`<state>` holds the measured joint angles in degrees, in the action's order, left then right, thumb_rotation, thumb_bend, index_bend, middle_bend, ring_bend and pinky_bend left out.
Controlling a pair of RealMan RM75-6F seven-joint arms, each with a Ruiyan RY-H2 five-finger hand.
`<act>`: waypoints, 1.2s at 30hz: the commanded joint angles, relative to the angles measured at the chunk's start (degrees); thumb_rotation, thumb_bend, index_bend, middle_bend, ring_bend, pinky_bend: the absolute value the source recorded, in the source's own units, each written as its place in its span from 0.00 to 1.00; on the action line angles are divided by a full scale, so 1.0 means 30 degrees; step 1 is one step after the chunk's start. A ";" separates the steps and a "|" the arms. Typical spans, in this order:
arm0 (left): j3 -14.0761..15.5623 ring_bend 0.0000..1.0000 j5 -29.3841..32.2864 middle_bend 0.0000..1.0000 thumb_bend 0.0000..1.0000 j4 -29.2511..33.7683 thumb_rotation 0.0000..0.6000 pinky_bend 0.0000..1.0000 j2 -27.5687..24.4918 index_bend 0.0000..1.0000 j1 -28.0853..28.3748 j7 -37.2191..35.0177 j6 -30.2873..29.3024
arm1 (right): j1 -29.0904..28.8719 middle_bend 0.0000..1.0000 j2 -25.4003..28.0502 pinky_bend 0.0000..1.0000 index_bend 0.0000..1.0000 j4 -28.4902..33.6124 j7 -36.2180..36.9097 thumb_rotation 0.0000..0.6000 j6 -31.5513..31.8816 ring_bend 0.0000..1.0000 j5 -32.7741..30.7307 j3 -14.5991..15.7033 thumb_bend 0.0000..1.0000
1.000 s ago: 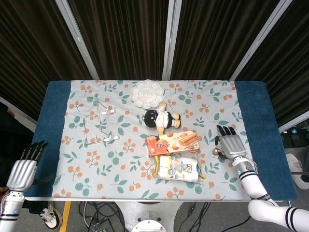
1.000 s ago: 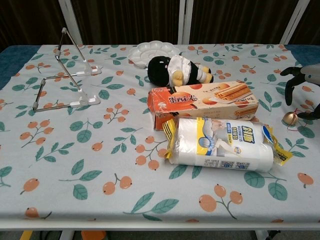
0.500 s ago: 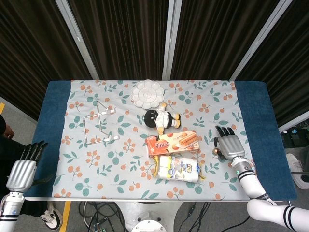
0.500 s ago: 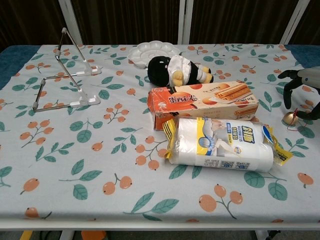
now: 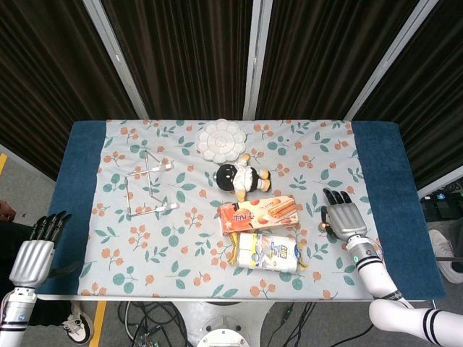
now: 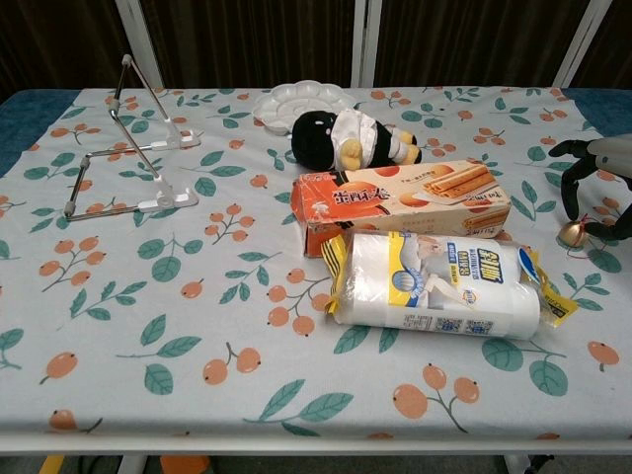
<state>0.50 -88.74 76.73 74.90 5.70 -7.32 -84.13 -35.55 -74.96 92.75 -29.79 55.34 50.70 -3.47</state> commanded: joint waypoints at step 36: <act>0.0107 0.00 0.0001 0.03 0.06 -0.0033 1.00 0.02 0.0071 0.05 -0.0059 -0.0037 0.0121 | -0.0338 0.02 -0.0026 0.00 0.58 0.0096 -0.0377 1.00 0.0002 0.00 -0.0990 0.0177 0.30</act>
<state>0.82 -88.74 76.64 75.12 5.53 -7.44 -83.77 -36.56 -75.03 93.03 -30.91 55.34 47.74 -2.93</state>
